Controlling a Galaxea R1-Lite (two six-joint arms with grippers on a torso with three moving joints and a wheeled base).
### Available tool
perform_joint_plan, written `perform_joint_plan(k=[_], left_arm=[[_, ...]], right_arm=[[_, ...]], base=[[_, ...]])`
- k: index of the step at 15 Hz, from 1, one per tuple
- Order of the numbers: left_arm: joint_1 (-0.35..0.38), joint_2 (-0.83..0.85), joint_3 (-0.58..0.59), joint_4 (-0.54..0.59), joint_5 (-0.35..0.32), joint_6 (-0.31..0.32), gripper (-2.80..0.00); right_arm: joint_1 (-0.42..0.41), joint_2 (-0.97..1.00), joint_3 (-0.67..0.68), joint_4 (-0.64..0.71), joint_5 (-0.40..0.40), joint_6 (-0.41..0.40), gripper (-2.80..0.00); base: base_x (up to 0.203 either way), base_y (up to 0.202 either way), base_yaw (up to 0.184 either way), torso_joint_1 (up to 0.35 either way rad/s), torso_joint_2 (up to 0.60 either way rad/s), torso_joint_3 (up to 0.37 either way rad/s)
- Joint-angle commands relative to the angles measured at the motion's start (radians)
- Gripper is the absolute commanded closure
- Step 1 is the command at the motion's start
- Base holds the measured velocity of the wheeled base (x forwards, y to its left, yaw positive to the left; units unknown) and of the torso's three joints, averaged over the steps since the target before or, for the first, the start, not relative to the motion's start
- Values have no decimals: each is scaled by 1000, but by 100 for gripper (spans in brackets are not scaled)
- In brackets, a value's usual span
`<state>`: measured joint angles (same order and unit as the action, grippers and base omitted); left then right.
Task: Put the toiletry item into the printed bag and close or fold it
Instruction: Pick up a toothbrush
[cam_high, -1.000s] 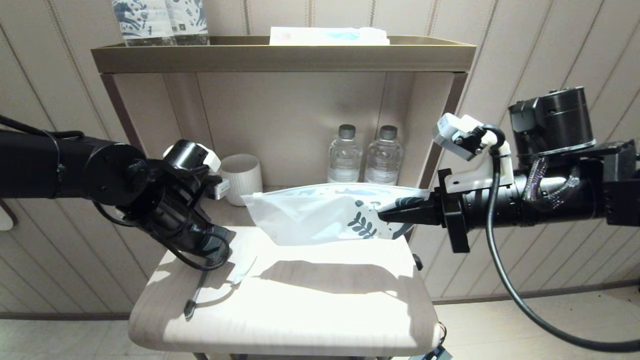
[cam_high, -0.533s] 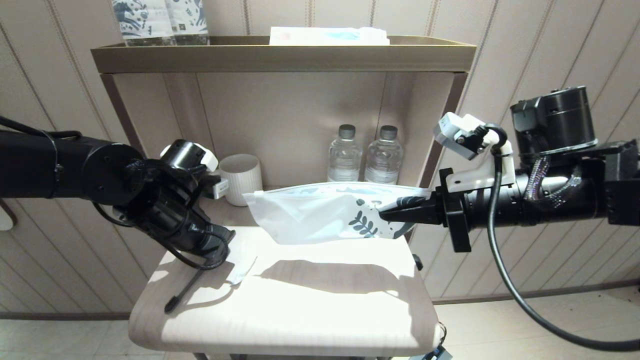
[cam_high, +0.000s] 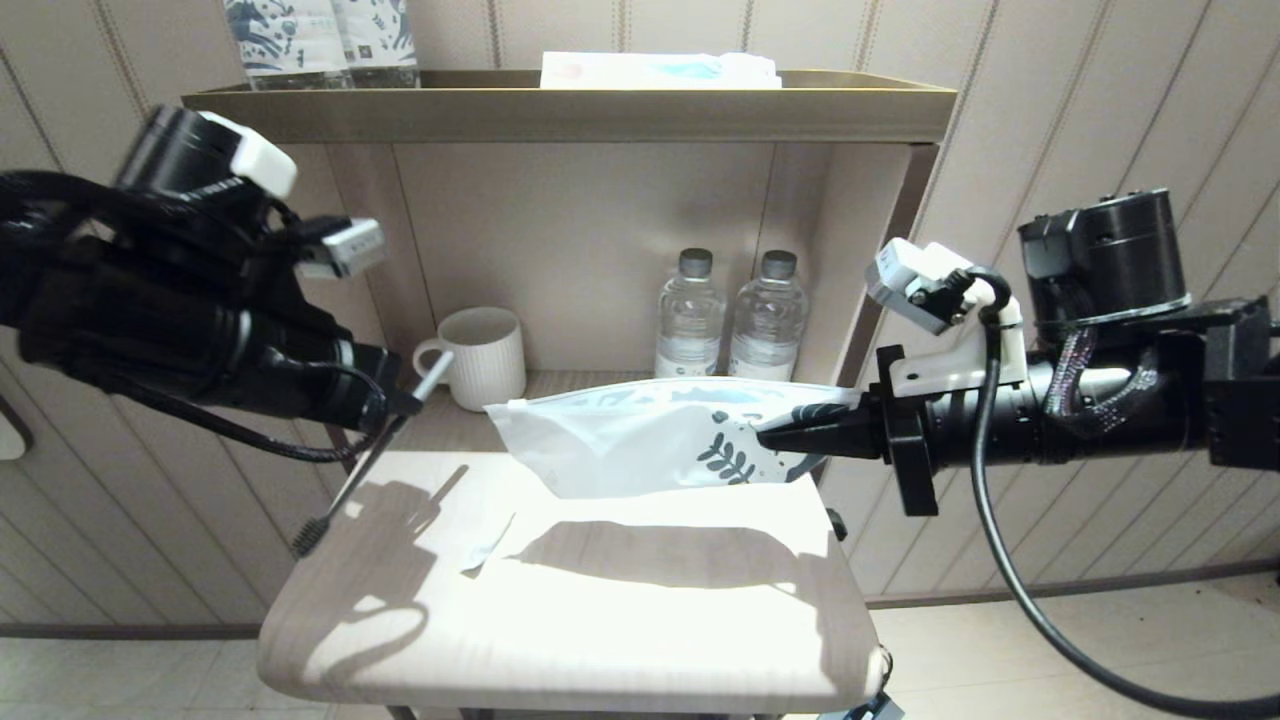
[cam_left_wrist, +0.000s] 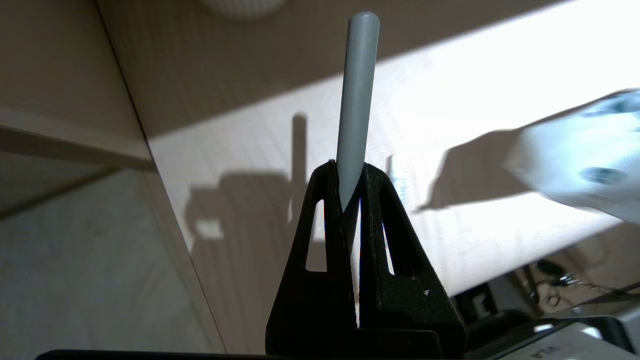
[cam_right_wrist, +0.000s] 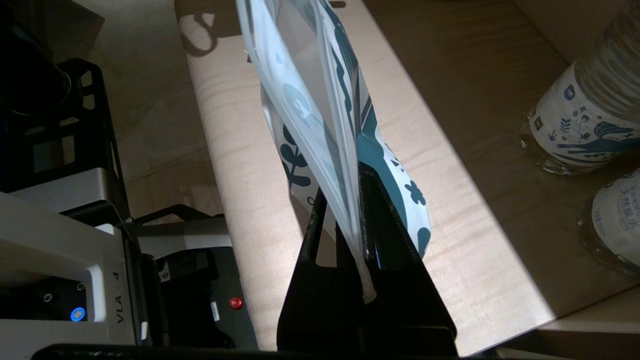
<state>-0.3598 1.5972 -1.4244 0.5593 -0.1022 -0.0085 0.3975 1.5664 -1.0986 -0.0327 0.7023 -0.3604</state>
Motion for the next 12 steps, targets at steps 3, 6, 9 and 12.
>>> perform_joint_plan(k=[3, 6, 9, 12], left_arm=[[-2, -168, -174, 88, -87, 18, 0], [-99, -157, -253, 130, -175, 26, 0], [-206, -110, -281, 124, -260, 115, 0], [-275, -25, -410, 125, -324, 145, 0]], right_arm=[[39, 12, 180, -369, -62, -14, 0], [61, 37, 239, -505, -121, -20, 0], [70, 35, 270, -547, -121, -39, 0], [82, 38, 278, -540, -120, -41, 0]], base=[[0, 0, 0, 0, 0, 0], [0, 0, 0, 0, 0, 0], [0, 0, 0, 0, 0, 0], [0, 0, 0, 0, 0, 0]])
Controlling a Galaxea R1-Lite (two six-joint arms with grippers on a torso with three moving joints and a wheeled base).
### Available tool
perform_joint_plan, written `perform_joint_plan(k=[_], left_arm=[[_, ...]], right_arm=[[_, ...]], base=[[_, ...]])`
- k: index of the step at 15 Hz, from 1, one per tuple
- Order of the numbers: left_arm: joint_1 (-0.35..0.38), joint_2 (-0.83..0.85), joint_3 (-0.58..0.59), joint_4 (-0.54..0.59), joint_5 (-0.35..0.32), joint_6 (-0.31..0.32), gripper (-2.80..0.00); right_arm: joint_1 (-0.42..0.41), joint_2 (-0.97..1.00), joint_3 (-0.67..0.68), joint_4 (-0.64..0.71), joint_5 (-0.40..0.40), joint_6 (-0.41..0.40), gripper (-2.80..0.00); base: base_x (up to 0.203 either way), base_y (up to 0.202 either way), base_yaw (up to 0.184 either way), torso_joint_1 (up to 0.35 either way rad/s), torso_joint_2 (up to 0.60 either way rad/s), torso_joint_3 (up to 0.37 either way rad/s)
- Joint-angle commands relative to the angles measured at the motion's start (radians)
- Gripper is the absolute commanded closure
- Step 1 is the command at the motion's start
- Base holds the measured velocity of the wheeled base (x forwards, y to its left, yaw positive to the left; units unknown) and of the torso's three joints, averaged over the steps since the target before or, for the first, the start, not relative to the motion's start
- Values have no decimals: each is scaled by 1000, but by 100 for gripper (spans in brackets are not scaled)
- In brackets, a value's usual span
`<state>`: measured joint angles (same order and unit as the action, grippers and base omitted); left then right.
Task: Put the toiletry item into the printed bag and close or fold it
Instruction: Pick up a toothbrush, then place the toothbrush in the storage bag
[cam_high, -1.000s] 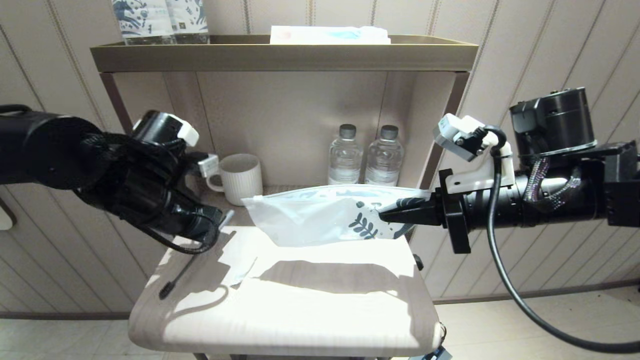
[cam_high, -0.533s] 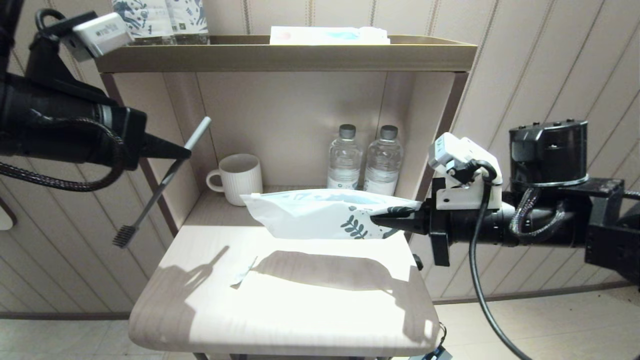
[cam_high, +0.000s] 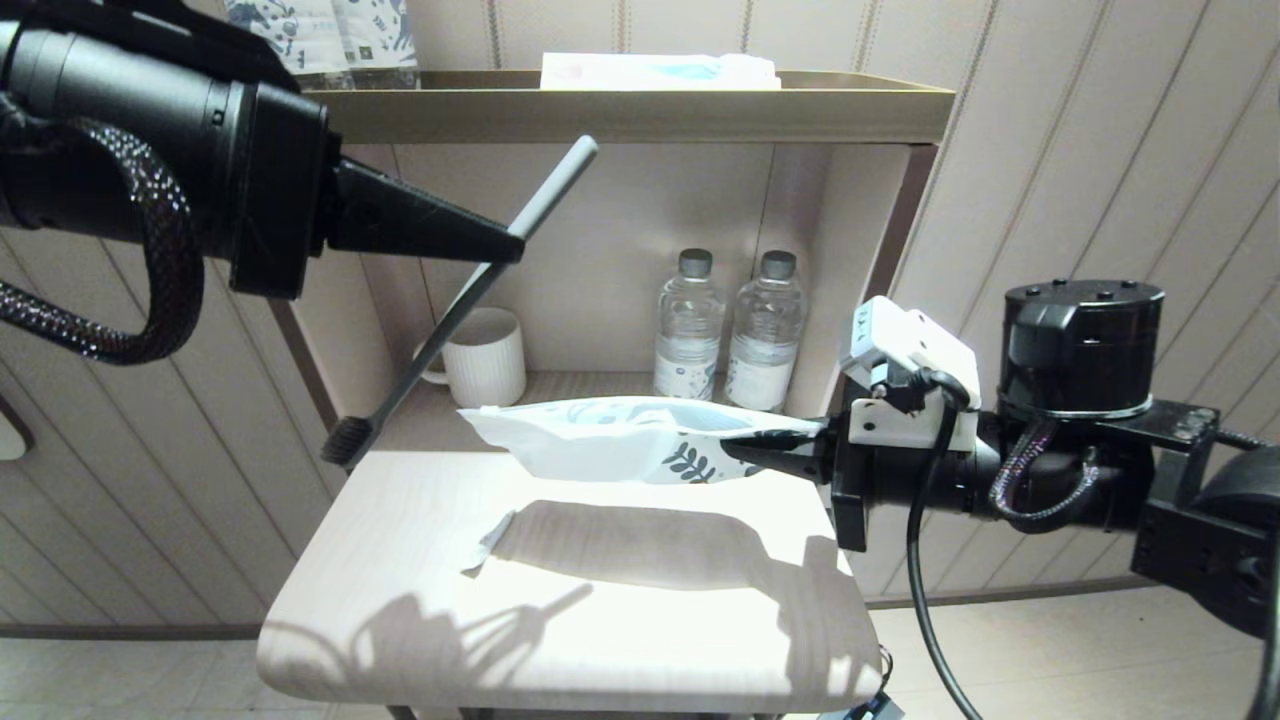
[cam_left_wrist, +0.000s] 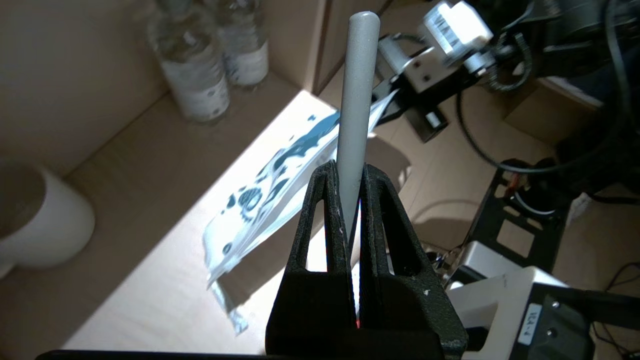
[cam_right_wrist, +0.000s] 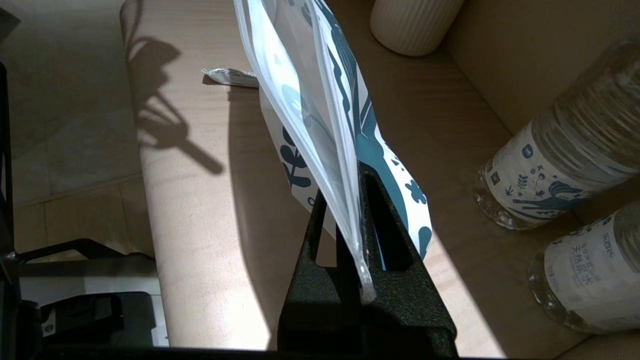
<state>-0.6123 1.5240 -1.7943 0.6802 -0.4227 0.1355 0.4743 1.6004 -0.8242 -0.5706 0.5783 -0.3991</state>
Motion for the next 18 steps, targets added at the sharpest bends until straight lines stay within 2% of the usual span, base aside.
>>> perform_joint_plan(k=[1, 4, 6, 11, 18], left_arm=[[-52, 82, -86, 6, -10, 0, 0], [-144, 132, -126, -7, -17, -9, 0], [-187, 169, -126, -50, -9, -45, 0], [-195, 254, -131, -161, -4, -59, 0], [-175, 317, -134, -200, -4, -62, 0]], right_arm=[[12, 4, 5, 2, 5, -3, 0], [20, 12, 2, 4, 6, -3, 0], [18, 15, 0, 6, 8, -3, 0], [14, 6, -18, 55, 9, -1, 0], [10, -27, -36, 107, 54, 5, 0]], base=[[0, 0, 0, 0, 0, 0], [0, 0, 0, 0, 0, 0], [0, 0, 0, 0, 0, 0], [0, 0, 0, 0, 0, 0], [0, 0, 0, 0, 0, 0]])
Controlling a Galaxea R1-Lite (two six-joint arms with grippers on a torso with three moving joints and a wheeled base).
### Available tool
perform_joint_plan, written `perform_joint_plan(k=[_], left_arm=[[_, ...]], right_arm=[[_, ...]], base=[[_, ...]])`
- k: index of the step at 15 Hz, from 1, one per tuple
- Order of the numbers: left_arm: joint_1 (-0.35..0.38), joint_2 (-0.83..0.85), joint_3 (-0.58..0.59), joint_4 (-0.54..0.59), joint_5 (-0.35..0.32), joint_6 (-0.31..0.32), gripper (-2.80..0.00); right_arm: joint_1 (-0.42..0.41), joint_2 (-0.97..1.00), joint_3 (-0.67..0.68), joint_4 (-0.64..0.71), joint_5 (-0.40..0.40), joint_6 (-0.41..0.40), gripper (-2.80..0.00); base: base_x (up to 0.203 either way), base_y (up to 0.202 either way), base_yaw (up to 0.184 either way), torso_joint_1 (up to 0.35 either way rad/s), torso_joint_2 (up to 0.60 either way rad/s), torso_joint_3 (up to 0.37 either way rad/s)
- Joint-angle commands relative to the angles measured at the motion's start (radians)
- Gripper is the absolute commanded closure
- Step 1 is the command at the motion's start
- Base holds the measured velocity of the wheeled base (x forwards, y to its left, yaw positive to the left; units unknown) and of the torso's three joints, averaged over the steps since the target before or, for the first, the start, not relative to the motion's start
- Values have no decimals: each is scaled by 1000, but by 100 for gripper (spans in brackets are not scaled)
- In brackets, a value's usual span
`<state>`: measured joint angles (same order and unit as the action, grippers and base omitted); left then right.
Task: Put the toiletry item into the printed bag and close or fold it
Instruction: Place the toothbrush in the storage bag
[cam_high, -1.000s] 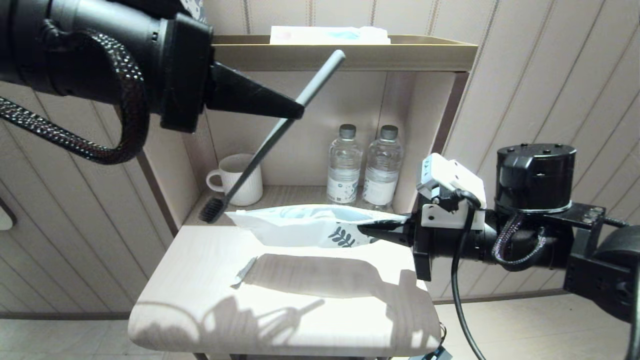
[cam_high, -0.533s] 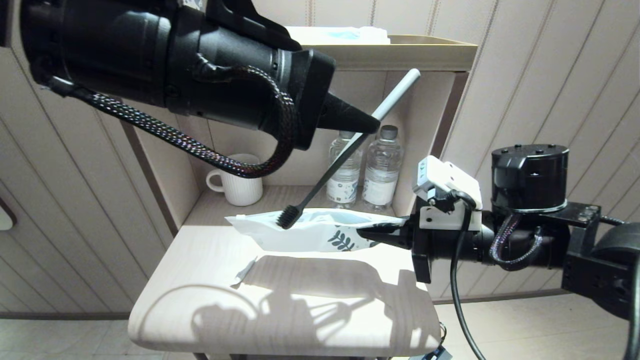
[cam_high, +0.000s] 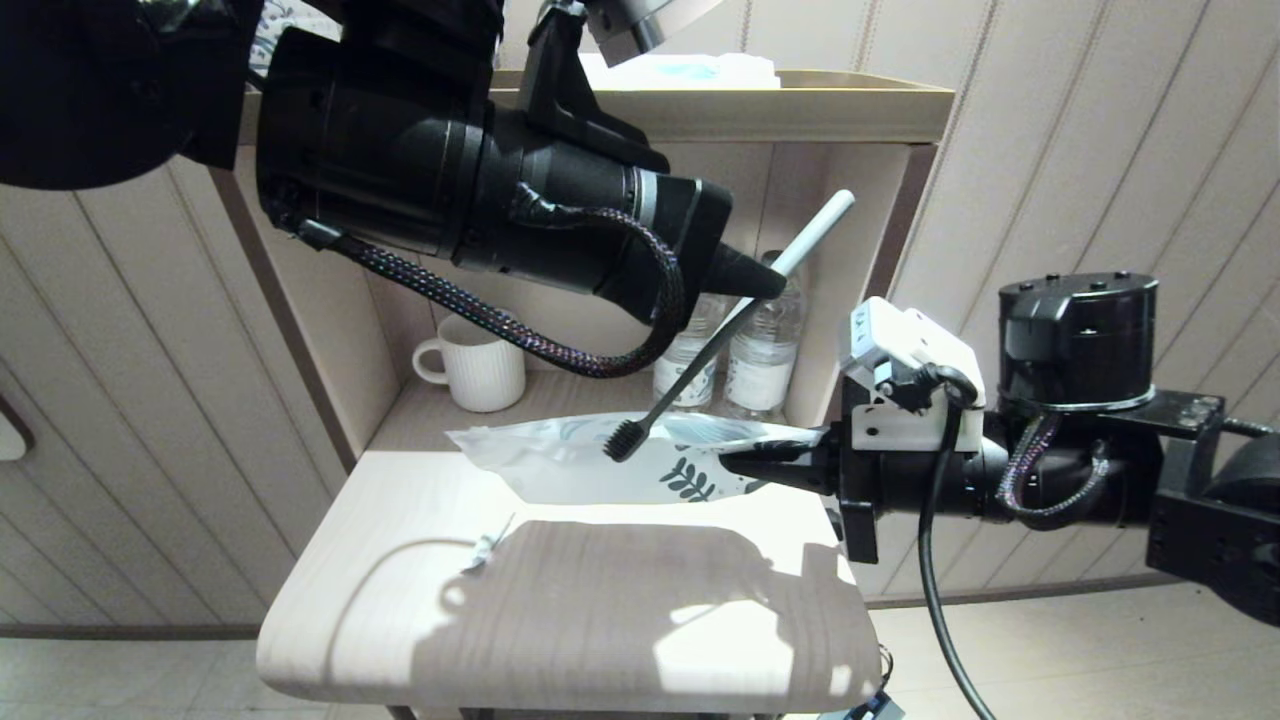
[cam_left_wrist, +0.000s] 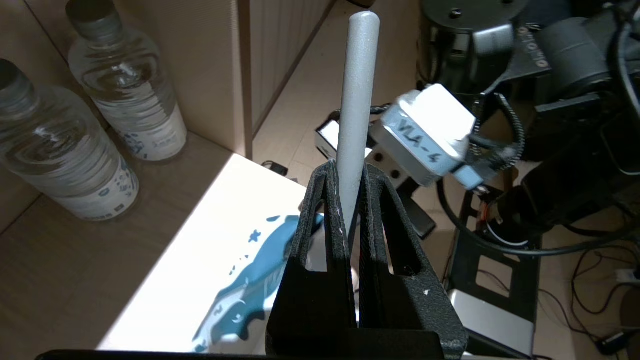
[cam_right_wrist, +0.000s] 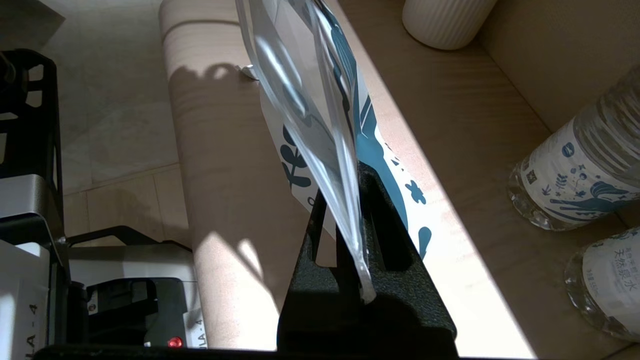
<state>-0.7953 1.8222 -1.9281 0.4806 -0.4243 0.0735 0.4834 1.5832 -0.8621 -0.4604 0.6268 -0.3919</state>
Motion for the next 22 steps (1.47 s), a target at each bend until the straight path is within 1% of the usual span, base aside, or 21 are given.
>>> perform_joint_plan(k=[1, 3, 6, 9, 14, 18, 22], left_arm=[[10, 24, 1, 0, -1, 0, 0], [10, 31, 0, -4, -2, -1, 0], [15, 32, 0, -10, 1, -1, 0], [34, 24, 0, -11, 5, 0, 0], [36, -27, -6, -36, 9, 2, 0], [45, -23, -6, -62, 10, 3, 0], [47, -14, -3, -53, 9, 2, 0]], right_arm=[[1, -17, 2, -1, 9, -2, 0], [1, -22, 2, -1, 12, -2, 0], [-3, -37, -6, 41, 70, 2, 0], [-3, -37, -9, 49, 74, 1, 0], [-3, -32, -2, 46, 74, -1, 0], [-3, -29, -2, 46, 74, -2, 0], [-3, -29, -2, 45, 74, -2, 0]], base=[[0, 0, 0, 0, 0, 0], [0, 0, 0, 0, 0, 0], [0, 0, 0, 0, 0, 0], [0, 0, 0, 0, 0, 0], [0, 0, 0, 0, 0, 0], [0, 0, 0, 0, 0, 0], [0, 0, 0, 0, 0, 0]])
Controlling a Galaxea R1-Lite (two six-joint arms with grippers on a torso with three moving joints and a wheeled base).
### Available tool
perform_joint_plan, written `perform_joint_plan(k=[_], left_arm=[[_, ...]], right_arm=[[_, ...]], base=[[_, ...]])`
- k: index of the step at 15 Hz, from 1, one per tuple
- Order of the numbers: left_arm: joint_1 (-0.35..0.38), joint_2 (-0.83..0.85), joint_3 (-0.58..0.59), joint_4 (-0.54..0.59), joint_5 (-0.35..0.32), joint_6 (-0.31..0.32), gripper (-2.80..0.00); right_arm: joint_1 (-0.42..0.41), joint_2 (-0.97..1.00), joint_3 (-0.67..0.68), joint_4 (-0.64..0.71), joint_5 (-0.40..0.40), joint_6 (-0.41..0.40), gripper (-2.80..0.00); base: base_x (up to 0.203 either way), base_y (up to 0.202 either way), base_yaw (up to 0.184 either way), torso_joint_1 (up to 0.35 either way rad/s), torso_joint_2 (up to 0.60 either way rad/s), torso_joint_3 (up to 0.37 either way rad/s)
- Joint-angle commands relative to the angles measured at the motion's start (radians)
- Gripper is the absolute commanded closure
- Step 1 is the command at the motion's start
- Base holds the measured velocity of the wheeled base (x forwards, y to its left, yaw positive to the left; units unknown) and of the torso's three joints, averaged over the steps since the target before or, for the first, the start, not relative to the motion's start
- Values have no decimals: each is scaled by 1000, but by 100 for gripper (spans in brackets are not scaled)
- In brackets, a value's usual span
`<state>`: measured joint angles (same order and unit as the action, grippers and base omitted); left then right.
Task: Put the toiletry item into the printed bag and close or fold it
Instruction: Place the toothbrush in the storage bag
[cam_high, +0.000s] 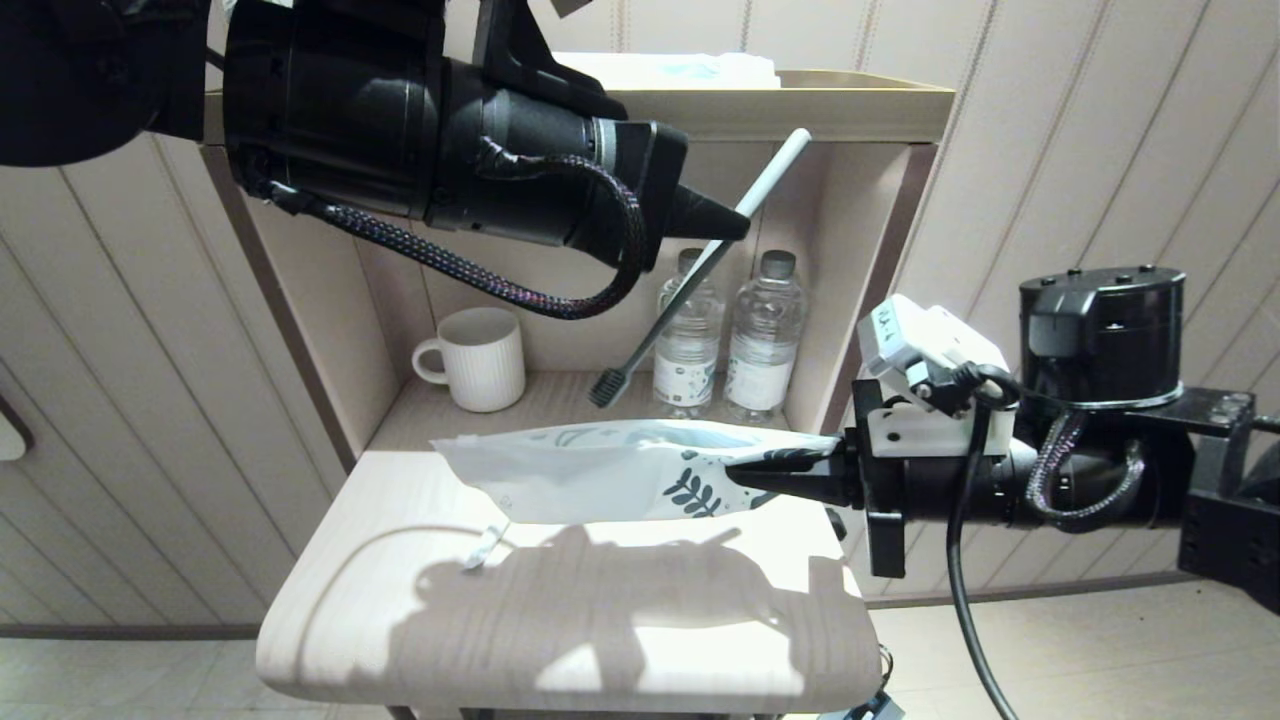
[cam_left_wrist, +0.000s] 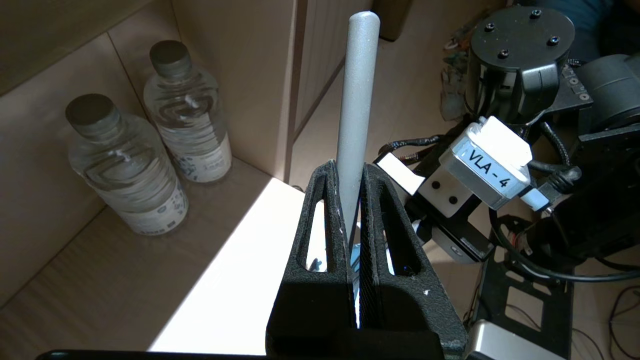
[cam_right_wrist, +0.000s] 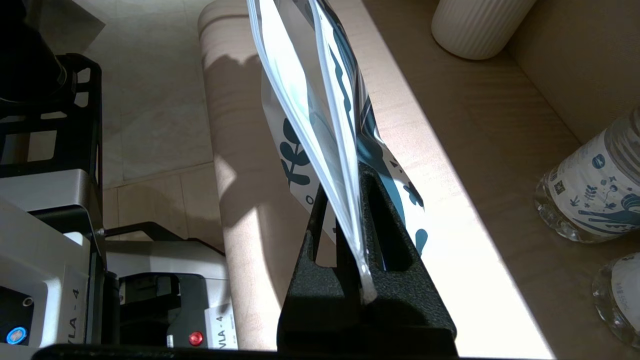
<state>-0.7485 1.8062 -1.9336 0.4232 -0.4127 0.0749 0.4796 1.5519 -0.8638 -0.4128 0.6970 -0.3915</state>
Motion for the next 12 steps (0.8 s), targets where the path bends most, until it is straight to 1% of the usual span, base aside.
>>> perform_joint_plan(k=[1, 6, 12], left_arm=[[0, 4, 7, 5, -3, 0, 0], [0, 12, 17, 11, -5, 0, 0], [-1, 9, 75, 3, -6, 3, 0]], right_arm=[[1, 2, -1, -3, 4, -3, 0], [-1, -3, -4, -3, 4, -3, 0], [-4, 8, -12, -3, 4, -3, 0]], base=[[0, 0, 0, 0, 0, 0], [0, 0, 0, 0, 0, 0], [0, 0, 0, 0, 0, 0]])
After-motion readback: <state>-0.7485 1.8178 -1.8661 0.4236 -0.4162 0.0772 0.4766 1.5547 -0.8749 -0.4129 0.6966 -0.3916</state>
